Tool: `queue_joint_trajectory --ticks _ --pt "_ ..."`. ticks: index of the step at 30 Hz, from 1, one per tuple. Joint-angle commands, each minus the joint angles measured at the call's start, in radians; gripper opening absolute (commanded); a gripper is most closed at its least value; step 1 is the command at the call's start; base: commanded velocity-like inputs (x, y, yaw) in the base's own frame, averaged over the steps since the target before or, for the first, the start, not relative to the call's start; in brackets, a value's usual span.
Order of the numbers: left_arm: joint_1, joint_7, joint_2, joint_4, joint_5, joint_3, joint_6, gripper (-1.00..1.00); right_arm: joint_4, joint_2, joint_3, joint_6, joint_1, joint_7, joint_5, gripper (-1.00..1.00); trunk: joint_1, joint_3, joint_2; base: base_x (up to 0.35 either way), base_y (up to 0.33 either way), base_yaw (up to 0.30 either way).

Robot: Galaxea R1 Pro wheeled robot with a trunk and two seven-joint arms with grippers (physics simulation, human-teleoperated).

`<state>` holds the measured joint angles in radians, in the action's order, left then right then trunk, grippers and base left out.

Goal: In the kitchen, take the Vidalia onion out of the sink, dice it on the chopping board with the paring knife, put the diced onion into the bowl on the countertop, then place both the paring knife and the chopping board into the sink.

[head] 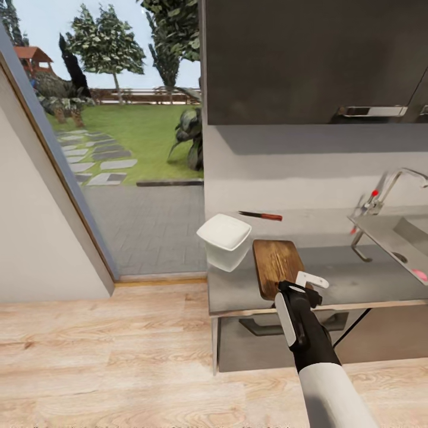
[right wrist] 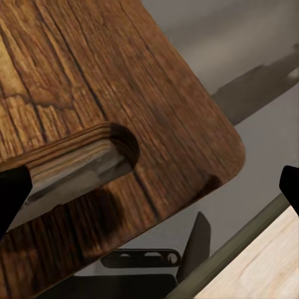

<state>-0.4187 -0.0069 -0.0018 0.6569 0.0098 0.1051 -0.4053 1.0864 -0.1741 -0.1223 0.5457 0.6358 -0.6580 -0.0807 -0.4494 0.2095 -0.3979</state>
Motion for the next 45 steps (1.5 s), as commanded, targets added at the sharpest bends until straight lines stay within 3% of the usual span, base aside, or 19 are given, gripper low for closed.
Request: queue_joint_trajectory --ticks 1,45 --pt "0.0 -0.001 0.0 0.001 0.001 0.001 -0.001 1.0 0.001 0.0 0.0 0.002 0.001 -0.006 -0.008 1.0 -0.001 0.003 -0.002 0.0 0.0 0.0" --pt "0.0 -0.001 0.0 -0.011 0.001 0.001 -0.001 1.0 0.001 0.0 0.0 0.003 0.001 -0.006 -0.008 1.0 -0.001 0.074 -0.002 0.0 0.0 0.0"
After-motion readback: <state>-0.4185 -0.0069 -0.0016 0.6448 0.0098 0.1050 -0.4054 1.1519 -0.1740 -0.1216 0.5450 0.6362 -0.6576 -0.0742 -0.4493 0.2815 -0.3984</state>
